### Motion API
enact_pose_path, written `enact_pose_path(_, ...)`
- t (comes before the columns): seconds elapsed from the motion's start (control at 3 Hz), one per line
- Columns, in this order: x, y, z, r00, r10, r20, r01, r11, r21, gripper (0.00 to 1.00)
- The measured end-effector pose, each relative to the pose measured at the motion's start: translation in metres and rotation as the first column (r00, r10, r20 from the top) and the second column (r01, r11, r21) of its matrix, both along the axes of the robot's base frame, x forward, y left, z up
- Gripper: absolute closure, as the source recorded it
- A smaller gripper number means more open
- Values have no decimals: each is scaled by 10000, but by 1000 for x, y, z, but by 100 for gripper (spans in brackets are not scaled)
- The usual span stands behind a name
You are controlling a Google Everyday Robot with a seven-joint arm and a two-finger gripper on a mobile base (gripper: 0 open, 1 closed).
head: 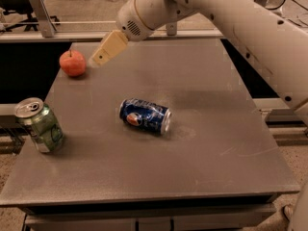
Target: Pick apple
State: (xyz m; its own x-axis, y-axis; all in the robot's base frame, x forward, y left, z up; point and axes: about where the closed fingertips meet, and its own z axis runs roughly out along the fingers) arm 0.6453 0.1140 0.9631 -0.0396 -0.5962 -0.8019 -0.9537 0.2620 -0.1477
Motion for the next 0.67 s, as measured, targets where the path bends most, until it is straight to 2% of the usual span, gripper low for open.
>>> enact_pose_path(0.33,0,1,-1,10000,-7,-22,7,10000,15,0)
enact_pose_path(0.67,4,10,-5,9999,141,-26,-140,9995,273,0)
